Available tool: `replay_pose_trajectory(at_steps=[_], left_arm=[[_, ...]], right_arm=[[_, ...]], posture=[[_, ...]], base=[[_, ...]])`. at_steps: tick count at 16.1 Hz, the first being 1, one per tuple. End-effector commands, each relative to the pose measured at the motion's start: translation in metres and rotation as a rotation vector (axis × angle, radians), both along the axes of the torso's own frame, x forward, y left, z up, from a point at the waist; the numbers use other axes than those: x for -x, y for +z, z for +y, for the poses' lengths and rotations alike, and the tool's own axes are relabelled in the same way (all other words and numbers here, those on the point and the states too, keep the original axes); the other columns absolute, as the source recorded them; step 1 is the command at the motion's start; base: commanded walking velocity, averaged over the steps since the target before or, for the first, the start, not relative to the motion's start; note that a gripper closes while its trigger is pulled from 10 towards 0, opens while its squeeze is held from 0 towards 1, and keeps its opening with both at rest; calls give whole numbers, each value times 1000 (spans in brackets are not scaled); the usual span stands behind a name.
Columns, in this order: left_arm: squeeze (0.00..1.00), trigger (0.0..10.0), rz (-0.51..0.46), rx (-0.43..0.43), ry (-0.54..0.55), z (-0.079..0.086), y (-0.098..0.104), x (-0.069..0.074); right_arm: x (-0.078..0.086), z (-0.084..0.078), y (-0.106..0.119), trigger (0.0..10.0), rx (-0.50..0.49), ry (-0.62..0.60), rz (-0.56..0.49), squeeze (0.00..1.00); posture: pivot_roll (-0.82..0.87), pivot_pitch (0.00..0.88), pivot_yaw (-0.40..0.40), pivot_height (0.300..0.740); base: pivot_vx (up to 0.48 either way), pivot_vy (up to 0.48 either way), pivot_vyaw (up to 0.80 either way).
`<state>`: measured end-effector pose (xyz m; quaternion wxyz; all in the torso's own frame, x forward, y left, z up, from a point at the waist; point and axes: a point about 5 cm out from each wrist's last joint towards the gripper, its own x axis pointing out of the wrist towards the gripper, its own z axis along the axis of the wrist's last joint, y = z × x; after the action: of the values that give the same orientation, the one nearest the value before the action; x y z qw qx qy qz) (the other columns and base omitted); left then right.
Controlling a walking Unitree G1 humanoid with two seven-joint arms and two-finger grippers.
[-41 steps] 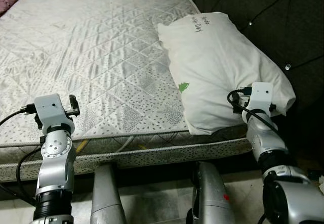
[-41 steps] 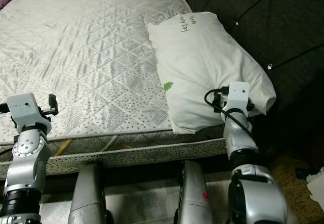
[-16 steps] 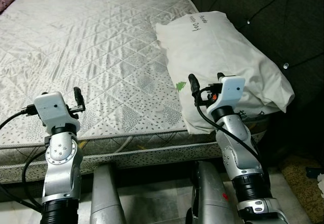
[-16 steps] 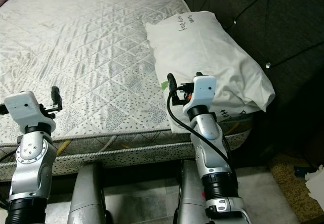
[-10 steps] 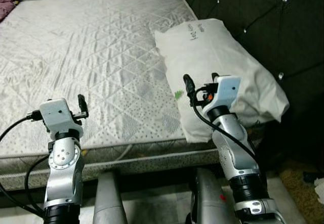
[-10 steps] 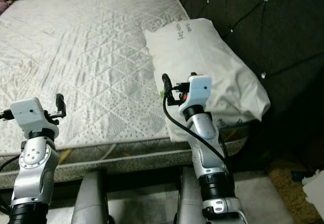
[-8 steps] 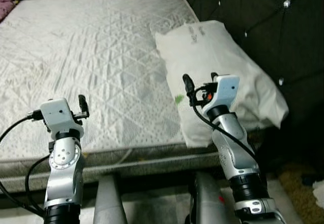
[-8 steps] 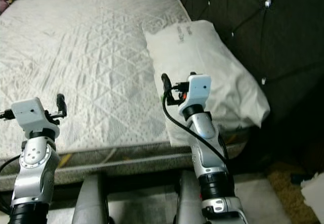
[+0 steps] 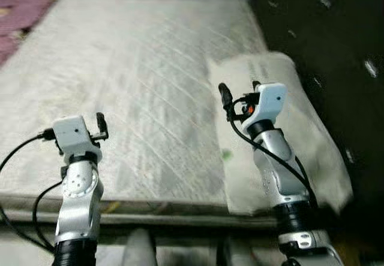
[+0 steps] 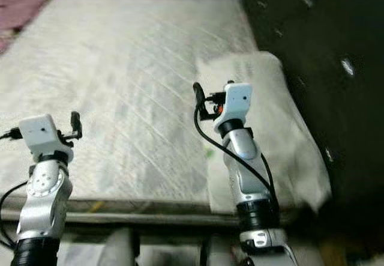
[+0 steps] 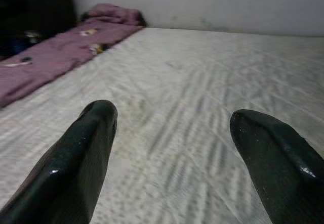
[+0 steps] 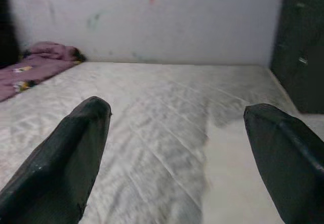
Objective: Clean up the room
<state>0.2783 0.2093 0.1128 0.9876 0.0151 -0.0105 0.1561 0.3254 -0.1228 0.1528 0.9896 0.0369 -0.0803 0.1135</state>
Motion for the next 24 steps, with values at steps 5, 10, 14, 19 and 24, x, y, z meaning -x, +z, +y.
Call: replay_pose_trajectory(at_steps=[5, 10, 14, 19, 24], left_arm=[[0, 10000, 42, 53, 27, -2, -6, -4], [0, 10000, 13, 60, -28, -8, -3, -5], [0, 10000, 10, 72, -38, -8, -2, -7], [0, 10000, 6, 79, -44, -8, -2, -8], [0, 10000, -19, 99, -44, -7, 1, -10]], right_arm=[[0, -3, -4, 10000, 28, -11, 7, 0], [0, -11, -21, 10000, 46, -25, 66, 0], [0, -9, -21, 10000, 42, -8, 63, 0], [-5, -10, -27, 10000, 64, -49, 115, 0], [-5, 1, -19, 10000, 128, -13, 43, 0]], posture=[[-85, 0, -11, 740], [-85, 0, -11, 740], [-85, 0, -11, 740], [-85, 0, -11, 740], [-93, 0, -5, 740]], base=[[0, 0, 0], [0, 0, 0], [0, 0, 0], [0, 262, 0], [0, 480, 0]])
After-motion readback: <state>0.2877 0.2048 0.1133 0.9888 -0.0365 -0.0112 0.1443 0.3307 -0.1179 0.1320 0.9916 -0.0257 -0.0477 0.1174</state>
